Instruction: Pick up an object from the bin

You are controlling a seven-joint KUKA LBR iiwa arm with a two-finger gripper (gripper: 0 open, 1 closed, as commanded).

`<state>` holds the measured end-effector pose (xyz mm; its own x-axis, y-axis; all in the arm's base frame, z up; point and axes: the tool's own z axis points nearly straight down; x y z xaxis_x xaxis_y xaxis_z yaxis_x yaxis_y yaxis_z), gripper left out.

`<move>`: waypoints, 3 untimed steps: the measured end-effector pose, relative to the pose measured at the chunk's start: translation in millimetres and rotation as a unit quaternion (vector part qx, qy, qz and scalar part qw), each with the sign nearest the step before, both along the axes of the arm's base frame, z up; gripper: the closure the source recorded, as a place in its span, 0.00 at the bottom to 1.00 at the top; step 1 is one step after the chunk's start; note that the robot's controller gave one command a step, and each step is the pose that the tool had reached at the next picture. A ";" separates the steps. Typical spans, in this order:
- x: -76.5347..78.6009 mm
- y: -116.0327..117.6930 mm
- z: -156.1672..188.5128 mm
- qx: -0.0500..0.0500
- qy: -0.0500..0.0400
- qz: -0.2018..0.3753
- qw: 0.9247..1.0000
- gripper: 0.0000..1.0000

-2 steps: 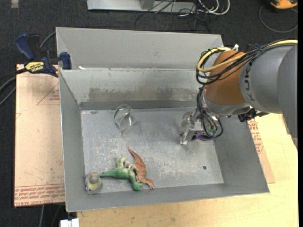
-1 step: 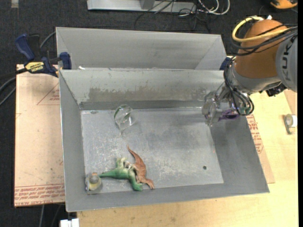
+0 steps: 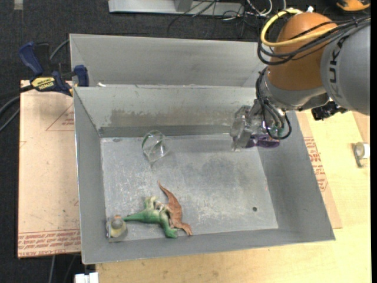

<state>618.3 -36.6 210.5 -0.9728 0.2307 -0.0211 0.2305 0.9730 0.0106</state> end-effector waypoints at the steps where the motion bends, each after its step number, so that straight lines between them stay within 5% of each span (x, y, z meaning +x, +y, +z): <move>1: -42.5 -39.9 -63.6 -0.005 0.001 0.166 0.986 1.00; 2: -56.4 43.7 -77.1 -0.001 -0.001 0.183 0.983 1.00; 3: -39.2 18.8 27.2 -0.004 0.000 0.175 0.985 1.00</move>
Offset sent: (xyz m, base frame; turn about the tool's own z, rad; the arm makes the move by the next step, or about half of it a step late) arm -0.0563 0.0368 -0.0762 -0.3593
